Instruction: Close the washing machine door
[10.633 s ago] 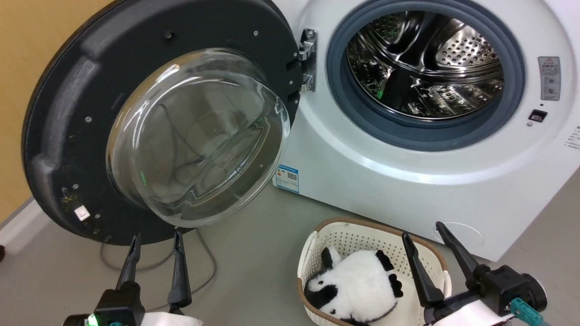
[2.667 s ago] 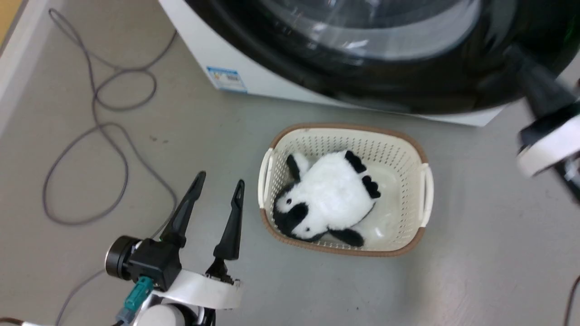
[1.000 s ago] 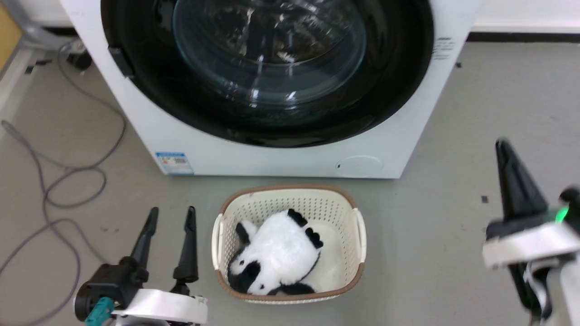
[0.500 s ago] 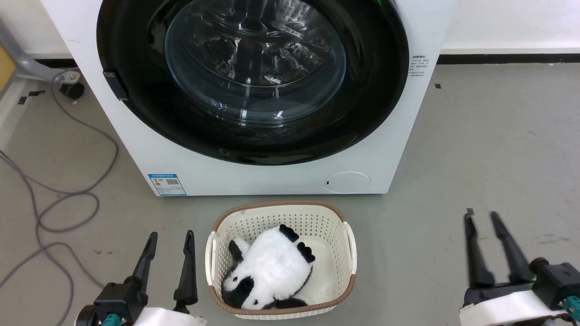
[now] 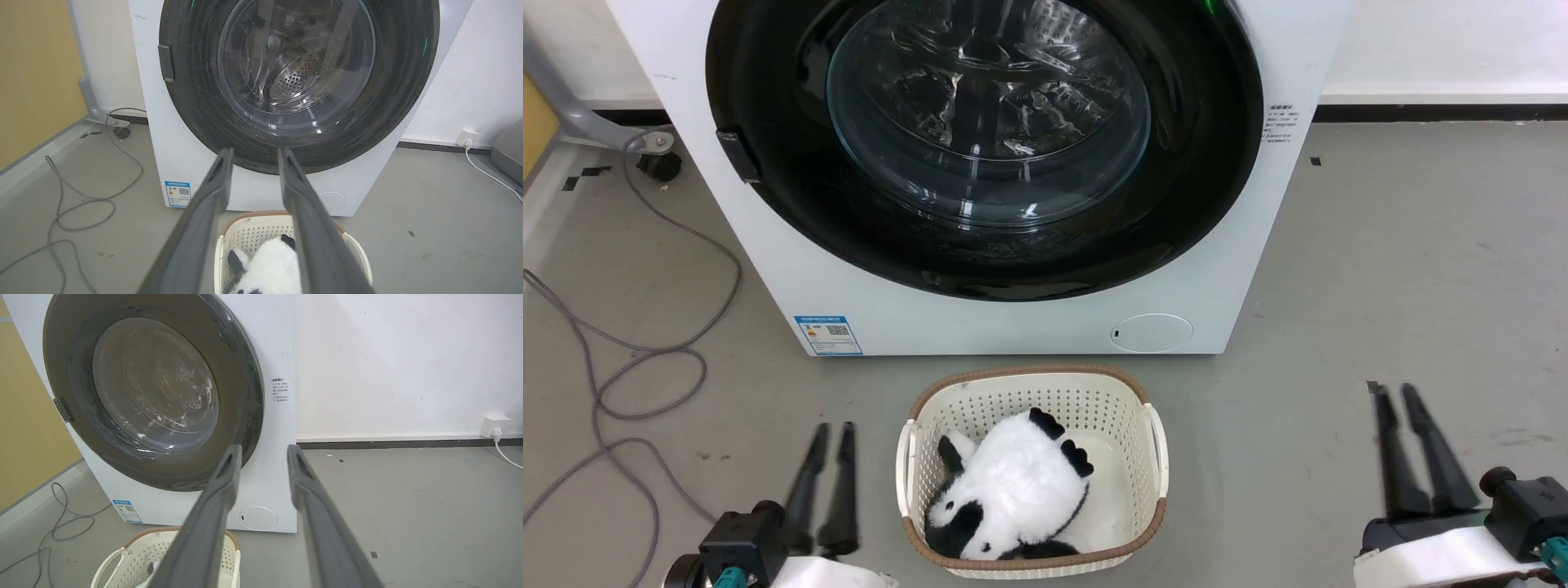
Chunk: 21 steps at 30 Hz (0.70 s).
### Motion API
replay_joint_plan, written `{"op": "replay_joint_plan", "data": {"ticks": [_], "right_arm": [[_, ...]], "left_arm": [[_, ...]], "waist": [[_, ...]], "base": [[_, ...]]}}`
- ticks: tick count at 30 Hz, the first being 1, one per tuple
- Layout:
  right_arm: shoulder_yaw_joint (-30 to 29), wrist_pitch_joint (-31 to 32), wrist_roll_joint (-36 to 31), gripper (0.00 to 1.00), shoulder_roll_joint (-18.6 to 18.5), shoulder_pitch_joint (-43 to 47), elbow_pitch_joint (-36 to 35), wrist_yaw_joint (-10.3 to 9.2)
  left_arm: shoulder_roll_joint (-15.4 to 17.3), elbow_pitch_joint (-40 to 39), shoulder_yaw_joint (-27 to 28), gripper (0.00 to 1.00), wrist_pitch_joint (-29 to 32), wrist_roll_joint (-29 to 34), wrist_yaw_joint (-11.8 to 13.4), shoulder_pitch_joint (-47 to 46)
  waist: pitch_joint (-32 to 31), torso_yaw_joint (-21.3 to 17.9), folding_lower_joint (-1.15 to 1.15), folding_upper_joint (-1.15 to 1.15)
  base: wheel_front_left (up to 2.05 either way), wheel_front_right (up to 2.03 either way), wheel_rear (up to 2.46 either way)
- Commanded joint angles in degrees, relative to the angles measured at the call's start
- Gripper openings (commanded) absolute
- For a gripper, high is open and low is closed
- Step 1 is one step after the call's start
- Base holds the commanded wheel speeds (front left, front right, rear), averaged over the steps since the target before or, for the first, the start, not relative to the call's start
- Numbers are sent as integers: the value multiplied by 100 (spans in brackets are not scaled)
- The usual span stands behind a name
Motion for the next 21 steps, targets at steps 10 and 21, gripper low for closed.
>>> {"op": "replay_joint_plan", "data": {"ticks": [10, 21], "right_arm": [[23, 106, -56, 0, 3, -5, -23, 0], [51, 235, -127, 0, 8, -11, -52, -1]], "left_arm": [[1, -35, -1, 0, 104, 71, 23, -20], [1, -79, 4, 0, 233, 158, 54, -45]], "waist": [[-31, 2, 1, 0], [-69, 3, 1, 0]], "base": [[0, 0, 0], [0, 0, 0]]}}
